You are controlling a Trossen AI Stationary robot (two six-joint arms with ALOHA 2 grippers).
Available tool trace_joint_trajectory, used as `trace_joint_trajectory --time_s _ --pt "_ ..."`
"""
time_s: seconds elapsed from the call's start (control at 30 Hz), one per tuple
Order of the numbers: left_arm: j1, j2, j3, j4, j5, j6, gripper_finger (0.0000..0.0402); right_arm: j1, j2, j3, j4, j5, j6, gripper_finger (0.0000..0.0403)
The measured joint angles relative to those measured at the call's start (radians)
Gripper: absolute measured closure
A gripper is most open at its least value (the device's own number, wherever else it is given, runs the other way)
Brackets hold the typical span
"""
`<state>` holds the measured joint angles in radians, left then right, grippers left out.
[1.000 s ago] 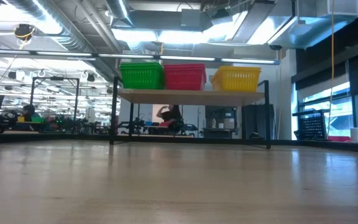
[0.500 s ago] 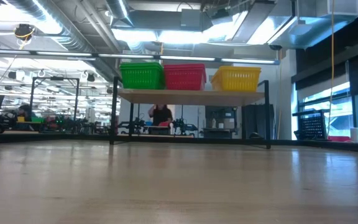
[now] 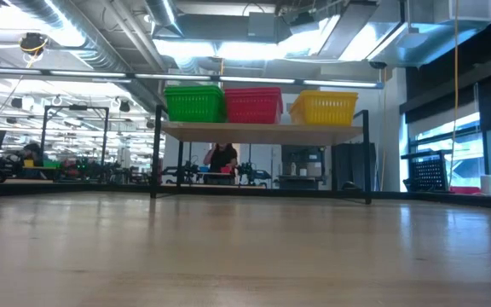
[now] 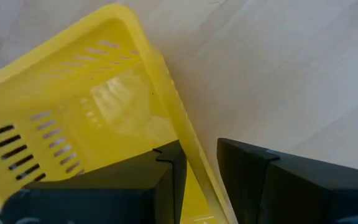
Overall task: Stack baskets on shelf by color
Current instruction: Stack the yellow bin on top of the yellow bins on the shelf
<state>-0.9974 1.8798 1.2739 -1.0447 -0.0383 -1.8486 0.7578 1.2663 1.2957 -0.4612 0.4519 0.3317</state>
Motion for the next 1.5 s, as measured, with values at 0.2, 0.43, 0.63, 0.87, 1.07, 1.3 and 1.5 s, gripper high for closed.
trace_joint_trajectory --time_s 0.2,0.43,0.63,0.87,1.07,1.3,1.5 --pt "0.032 0.013 -0.001 0.0 0.002 0.1 0.0342 0.0 0.0 0.0 0.0 0.0 0.0 0.0334" --pt "0.114 0.012 -0.001 0.015 0.001 0.318 0.0397 0.0 0.0 0.0 0.0 0.0 0.0 0.0334" --pt "0.227 0.012 0.039 0.03 0.002 0.783 0.0401 0.0 0.0 0.0 0.0 0.0 0.0 0.0334" --pt "0.36 0.011 0.129 0.03 -0.088 1.487 0.0401 0.0 0.0 0.0 -0.005 0.0 0.0 0.0334" --pt "0.469 0.011 0.17 0.071 -0.121 1.999 0.0401 0.0 0.0 0.0 -0.009 0.0 -0.003 0.0334" --pt "0.594 0.011 0.169 0.181 -0.136 2.264 0.0401 0.0 0.0 0.0 -0.009 0.0 -0.002 0.0334" --pt "0.648 0.023 0.171 0.219 -0.123 2.496 0.0401 0.0 0.0 0.0 -0.009 0.0 -0.003 0.0334"
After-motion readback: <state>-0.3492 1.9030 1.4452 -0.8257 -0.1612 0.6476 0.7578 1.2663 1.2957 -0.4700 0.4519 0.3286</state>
